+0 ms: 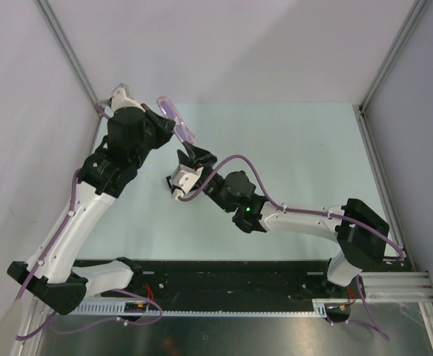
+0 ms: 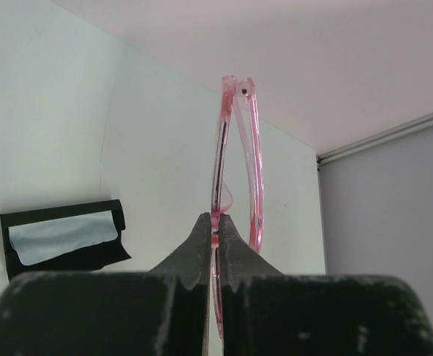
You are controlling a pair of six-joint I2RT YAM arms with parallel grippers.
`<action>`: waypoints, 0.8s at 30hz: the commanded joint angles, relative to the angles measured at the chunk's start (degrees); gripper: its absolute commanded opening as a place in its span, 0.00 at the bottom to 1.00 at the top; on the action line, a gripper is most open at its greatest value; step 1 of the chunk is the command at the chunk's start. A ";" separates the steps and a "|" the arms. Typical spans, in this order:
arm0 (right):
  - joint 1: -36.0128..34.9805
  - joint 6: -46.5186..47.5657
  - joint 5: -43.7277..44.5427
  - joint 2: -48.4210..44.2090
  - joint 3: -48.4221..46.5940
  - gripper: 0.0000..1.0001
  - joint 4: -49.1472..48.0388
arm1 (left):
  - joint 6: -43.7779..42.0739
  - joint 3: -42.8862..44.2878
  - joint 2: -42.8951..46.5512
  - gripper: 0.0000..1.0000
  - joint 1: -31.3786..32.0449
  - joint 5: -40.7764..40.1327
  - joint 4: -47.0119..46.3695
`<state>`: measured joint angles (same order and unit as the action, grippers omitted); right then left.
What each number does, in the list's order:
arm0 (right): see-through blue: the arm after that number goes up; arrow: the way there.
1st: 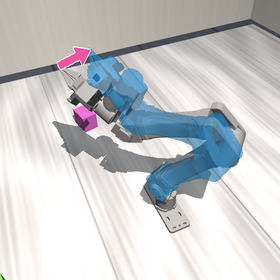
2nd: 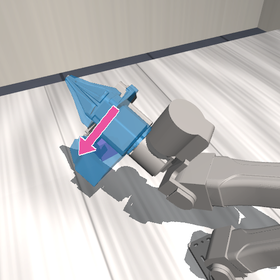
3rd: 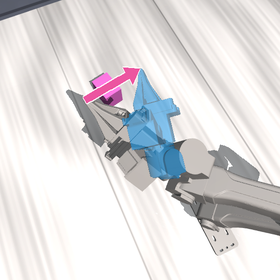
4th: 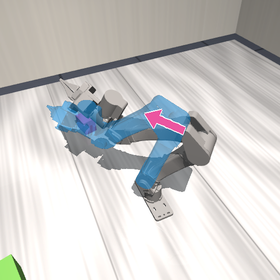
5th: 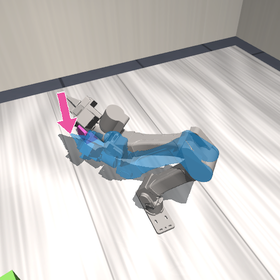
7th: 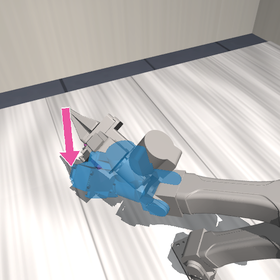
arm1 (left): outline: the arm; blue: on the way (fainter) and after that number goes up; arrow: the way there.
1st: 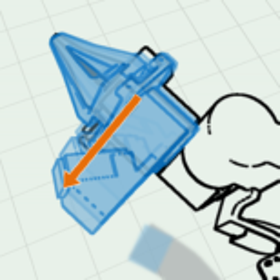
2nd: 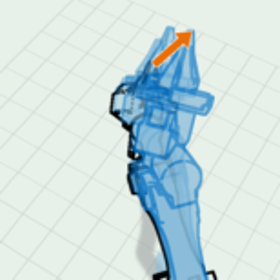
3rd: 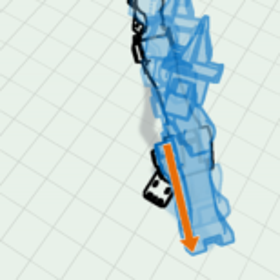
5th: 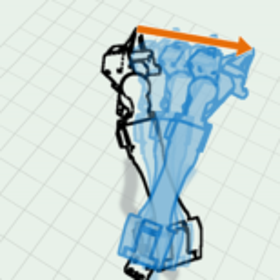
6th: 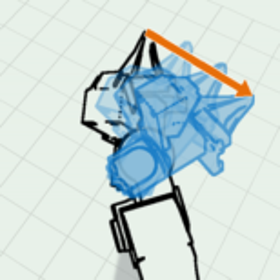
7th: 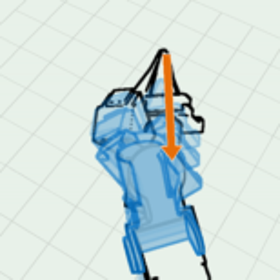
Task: Organize the sunglasses
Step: Pass from the left arm to the right
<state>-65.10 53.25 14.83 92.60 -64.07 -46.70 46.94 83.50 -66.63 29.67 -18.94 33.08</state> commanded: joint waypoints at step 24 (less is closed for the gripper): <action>-0.46 2.82 6.97 2.95 -3.78 0.00 -9.65 | 1.93 1.75 1.86 0.02 0.83 0.83 -0.47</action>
<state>-65.56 57.28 20.75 96.16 -65.49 -54.76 48.05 83.50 -66.61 29.98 -19.35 33.58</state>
